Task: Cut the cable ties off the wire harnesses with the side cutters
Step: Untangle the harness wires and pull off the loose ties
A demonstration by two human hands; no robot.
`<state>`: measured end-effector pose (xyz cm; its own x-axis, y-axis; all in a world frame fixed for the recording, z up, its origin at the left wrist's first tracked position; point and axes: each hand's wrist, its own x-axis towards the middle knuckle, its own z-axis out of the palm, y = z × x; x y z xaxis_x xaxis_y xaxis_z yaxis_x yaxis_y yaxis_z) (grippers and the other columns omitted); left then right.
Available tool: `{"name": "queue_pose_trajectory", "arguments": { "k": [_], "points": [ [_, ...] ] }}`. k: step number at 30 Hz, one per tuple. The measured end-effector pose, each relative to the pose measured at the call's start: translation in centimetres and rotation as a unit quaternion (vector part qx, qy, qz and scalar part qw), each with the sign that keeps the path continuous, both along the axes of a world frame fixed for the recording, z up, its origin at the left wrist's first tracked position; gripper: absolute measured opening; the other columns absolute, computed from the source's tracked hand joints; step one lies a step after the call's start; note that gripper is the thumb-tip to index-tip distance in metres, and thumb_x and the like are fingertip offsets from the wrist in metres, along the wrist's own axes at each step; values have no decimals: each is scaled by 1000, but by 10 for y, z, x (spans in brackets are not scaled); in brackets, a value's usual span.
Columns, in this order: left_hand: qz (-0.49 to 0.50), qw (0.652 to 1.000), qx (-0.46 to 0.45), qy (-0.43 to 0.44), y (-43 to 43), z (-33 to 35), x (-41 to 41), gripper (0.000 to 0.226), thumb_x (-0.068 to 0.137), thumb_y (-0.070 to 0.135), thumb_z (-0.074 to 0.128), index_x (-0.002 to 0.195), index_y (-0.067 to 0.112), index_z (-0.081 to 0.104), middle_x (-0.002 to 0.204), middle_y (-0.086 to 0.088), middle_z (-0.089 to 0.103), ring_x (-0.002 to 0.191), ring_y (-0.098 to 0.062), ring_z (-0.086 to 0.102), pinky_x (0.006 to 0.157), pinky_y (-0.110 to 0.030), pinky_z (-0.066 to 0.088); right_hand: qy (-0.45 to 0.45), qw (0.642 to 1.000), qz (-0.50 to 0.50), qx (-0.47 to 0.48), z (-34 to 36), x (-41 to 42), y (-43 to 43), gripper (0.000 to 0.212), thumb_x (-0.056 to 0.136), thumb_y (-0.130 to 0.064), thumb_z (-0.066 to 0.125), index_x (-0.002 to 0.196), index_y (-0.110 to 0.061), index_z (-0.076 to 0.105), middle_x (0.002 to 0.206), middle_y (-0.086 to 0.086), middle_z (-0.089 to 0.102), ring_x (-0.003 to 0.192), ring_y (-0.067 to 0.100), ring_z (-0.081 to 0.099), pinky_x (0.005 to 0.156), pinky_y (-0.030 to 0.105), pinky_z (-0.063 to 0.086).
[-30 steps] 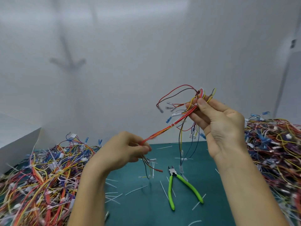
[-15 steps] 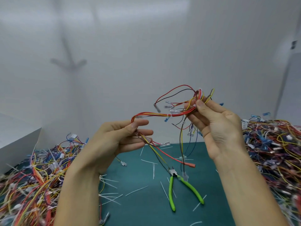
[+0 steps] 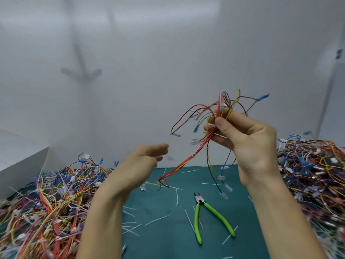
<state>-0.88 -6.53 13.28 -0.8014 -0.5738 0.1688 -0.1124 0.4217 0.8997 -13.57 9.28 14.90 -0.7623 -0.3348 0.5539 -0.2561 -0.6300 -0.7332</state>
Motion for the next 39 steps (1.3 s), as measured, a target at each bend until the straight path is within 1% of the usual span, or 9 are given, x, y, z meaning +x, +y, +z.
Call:
{"name": "queue_pose_trajectory", "arguments": {
  "k": [4, 9, 12, 16, 20, 26, 30, 35, 39],
  "points": [
    [52, 977, 126, 165, 3, 7, -6, 31, 104, 18, 37, 112, 18, 67, 113, 1, 73, 106, -12, 68, 101, -33, 46, 95, 994, 6, 53, -4, 1, -6, 28, 84, 10, 67, 91, -15, 77, 78, 2, 77, 71, 19, 75, 69, 25, 60],
    [-54, 953, 244, 171, -1, 11, 0, 64, 96, 59, 32, 115, 10, 69, 110, -7, 75, 103, -18, 71, 95, -35, 47, 270, 937, 20, 219, -13, 5, -12, 34, 81, 2, 75, 91, -30, 80, 81, 1, 78, 76, 19, 75, 76, 34, 61],
    [-32, 944, 251, 211, 3, 10, -4, 49, 97, 45, 44, 109, 4, 68, 103, -12, 76, 96, -22, 73, 86, -32, 57, 354, 881, 20, 313, -20, 8, -19, 34, 82, -7, 75, 99, -37, 73, 80, 8, 75, 70, 1, 63, 74, 36, 58],
    [-12, 948, 207, 241, 6, 6, -7, 22, 99, 17, 51, 104, 5, 69, 89, -6, 77, 78, -16, 74, 71, -22, 59, 381, 832, 1, 404, -23, 9, -23, 10, 81, -11, 76, 75, -19, 73, 56, -9, 61, 56, -7, 51, 57, 15, 43],
    [-42, 964, 116, 236, 9, 5, -4, 17, 97, 10, 54, 108, 14, 66, 80, -4, 75, 73, -16, 72, 67, -23, 58, 353, 804, -15, 478, -18, 3, -13, 41, 82, -12, 76, 118, -33, 72, 93, -16, 74, 89, -4, 67, 81, 18, 53],
    [-103, 979, -20, 178, 17, 7, -3, 23, 99, -1, 49, 107, 14, 64, 81, -7, 75, 74, -18, 71, 73, -31, 60, 122, 954, 161, 220, -6, 1, -4, 53, 87, 7, 60, 136, -11, 54, 129, 2, 67, 116, 12, 66, 105, 34, 49],
    [-113, 980, -94, 135, 23, 7, -11, 28, 99, 1, 50, 98, 24, 67, 79, -4, 75, 75, -22, 71, 79, -39, 58, 82, 960, 230, 137, 0, 6, 2, 36, 86, -29, 71, 117, -9, 69, 121, 12, 70, 111, 27, 68, 102, 40, 51],
    [-135, 976, -135, 101, 26, 3, -16, 21, 98, 10, 55, 97, 28, 66, 85, 2, 75, 76, -15, 73, 71, -31, 58, 73, 988, 76, 115, -4, 8, -9, 13, 92, -7, 63, 96, -11, 76, 94, 7, 78, 75, 14, 71, 82, 31, 55],
    [-168, 980, -91, 48, 29, -1, -19, 21, 100, 33, 52, 100, 21, 69, 91, 3, 77, 83, -16, 74, 78, -32, 58, 34, 993, 89, 73, -3, 8, -7, 14, 91, -3, 63, 92, -10, 75, 92, 11, 78, 84, 27, 76, 69, 28, 59]
  ]
}}
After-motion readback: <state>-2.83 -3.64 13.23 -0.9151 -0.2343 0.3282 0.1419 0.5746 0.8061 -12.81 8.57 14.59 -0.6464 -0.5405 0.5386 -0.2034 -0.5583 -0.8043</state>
